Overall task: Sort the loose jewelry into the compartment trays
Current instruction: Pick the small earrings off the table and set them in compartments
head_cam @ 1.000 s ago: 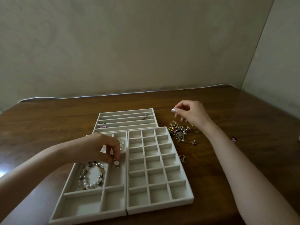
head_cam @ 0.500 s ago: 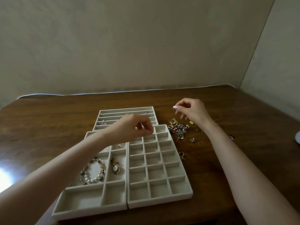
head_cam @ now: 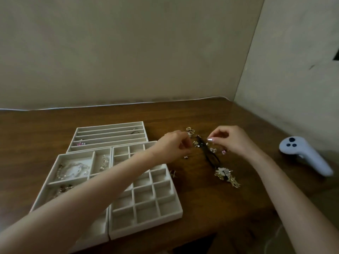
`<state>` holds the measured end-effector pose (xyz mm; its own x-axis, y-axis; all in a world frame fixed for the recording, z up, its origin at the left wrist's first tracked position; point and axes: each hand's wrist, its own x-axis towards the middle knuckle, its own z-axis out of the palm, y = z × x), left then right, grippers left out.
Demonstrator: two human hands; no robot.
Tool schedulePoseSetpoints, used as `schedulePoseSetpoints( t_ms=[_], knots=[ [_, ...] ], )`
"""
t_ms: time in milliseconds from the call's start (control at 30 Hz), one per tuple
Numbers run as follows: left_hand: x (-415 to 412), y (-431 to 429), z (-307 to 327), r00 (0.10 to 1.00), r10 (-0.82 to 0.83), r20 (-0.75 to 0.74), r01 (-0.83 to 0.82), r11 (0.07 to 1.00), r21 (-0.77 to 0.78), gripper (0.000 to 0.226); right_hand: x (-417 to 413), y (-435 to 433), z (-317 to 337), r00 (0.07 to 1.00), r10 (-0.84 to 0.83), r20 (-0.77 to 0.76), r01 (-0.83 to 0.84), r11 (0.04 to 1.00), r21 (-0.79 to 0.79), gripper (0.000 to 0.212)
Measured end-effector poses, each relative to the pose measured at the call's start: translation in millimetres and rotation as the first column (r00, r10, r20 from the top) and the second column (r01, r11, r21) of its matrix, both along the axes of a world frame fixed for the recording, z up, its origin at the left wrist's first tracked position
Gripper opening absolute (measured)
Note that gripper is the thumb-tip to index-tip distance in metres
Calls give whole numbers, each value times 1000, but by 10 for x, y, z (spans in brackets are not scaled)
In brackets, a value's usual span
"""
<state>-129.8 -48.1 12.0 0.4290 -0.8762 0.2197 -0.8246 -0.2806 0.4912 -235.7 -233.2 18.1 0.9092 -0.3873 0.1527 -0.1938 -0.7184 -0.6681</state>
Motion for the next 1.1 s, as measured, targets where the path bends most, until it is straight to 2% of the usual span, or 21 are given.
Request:
schedulePoseSetpoints(
  t_ms=[133, 300, 367, 567, 733, 833, 1100],
  knots=[
    [-151, -196, -85, 999, -44, 4, 43, 998, 49, 18, -278, -45, -62, 996, 18, -85, -18, 1000, 3, 5],
    [-373, -396, -175, 991, -137, 0, 135, 979, 150, 41, -502, -27, -41, 936, 74, -344, -81, 997, -8, 25],
    [-447, -470, -212, 987, -154, 49, 144, 975, 168, 47, -510, -13, -60, 925, 52, -376, -79, 995, -56, 30],
    [-529, -527, -216, 983, -110, 149, 80, 978, 193, 45, -445, -2, -191, 957, 2, -291, -4, 1000, -6, 28],
    [-450, -341, -192, 985, -93, 148, 56, 969, 239, 40, -401, 50, -207, 967, 56, -247, -51, 998, 28, 11],
    [-415, -242, -178, 989, -81, 125, 49, 969, 242, 33, -388, 59, -196, 977, 60, -206, -51, 998, 47, 9],
    [-351, 24, -114, 978, -82, 194, 27, 963, 268, 28, -337, 205, -141, 971, 167, -169, -158, 985, 65, 16]
  ],
)
